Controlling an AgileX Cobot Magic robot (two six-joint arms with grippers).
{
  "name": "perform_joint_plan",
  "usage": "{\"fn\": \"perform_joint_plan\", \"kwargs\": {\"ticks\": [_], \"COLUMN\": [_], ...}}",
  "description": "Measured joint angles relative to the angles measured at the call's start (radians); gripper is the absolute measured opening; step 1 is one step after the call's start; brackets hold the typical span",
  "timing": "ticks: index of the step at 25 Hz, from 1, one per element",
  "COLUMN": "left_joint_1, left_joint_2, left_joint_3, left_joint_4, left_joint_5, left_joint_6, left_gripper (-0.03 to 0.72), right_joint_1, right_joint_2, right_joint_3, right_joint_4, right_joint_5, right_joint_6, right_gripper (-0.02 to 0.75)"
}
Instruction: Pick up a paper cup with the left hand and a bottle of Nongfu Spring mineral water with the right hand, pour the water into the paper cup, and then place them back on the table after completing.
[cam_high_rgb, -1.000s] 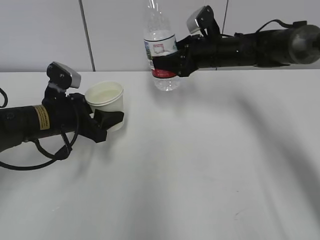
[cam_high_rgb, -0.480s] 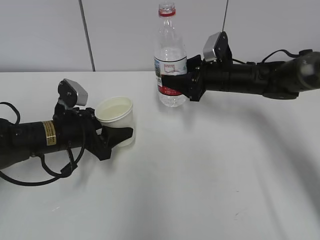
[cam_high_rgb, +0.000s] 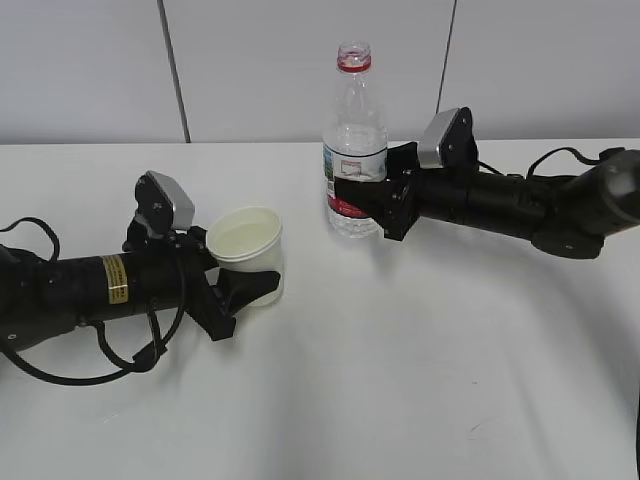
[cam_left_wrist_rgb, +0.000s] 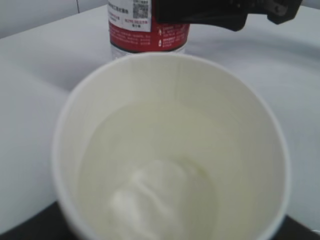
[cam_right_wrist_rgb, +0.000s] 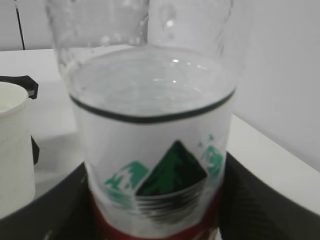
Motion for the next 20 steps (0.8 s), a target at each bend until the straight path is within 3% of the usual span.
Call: {"fn": "perform_joint_plan", "kwargs": {"ticks": [8, 20], "left_joint_1": [-0.024, -0.042], "left_joint_2": [0.056, 0.059], "left_joint_3": [0.0, 0.0], "left_joint_4": [-0.043, -0.086], "left_joint_5": [-0.062, -0.008], "left_joint_6": [0.055, 0.095], "left_gripper": [0.405, 0.405], "right_joint_1": [0.0, 0.0], "right_joint_2": [0.047, 0.075], "right_joint_3": [0.048, 0.048], "right_joint_4": [0.138, 0.148], "right_joint_5": [0.0, -0.008], "right_joint_6": [-0.069, -0.078], "right_gripper": [0.447, 0.447]}}
